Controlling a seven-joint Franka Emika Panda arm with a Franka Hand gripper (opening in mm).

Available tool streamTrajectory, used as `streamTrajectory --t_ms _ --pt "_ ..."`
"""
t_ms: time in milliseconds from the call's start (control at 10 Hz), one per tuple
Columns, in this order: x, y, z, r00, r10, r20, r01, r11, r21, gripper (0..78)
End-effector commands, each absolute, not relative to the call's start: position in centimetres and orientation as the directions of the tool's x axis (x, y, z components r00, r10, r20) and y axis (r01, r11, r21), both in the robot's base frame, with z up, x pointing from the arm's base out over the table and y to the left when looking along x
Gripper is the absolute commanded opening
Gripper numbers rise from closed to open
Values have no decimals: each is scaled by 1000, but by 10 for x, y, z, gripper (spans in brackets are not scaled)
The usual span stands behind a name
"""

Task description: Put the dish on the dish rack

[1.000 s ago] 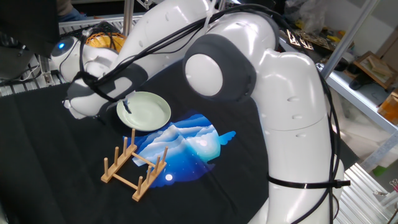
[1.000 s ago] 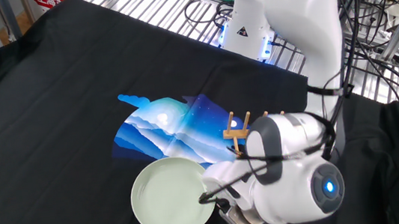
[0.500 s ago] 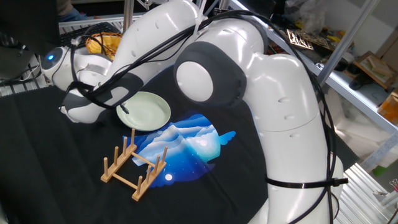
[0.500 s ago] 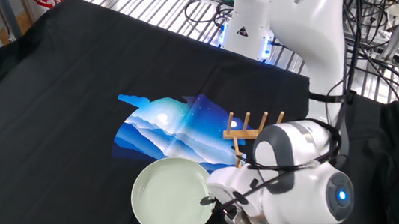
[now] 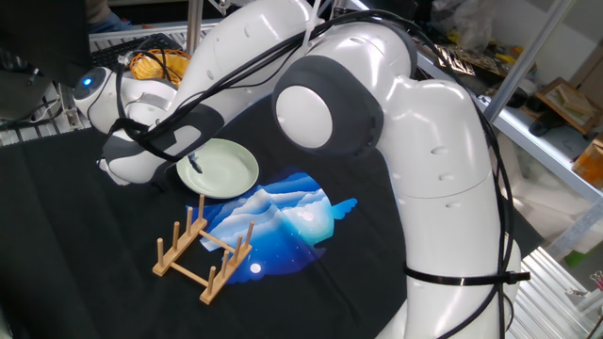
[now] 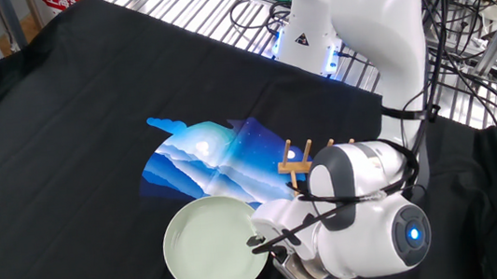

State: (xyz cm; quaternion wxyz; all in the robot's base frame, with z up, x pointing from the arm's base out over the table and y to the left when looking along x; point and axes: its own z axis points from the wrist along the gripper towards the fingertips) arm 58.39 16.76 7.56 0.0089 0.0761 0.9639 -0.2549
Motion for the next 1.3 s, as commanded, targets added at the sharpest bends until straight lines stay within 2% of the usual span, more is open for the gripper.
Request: streamTrajectory --t_ms 100,1300 --pt "586 166 77 -988 142 -61 154 858 -491 774" --pt "588 156 81 -991 121 -63 136 849 -511 774"
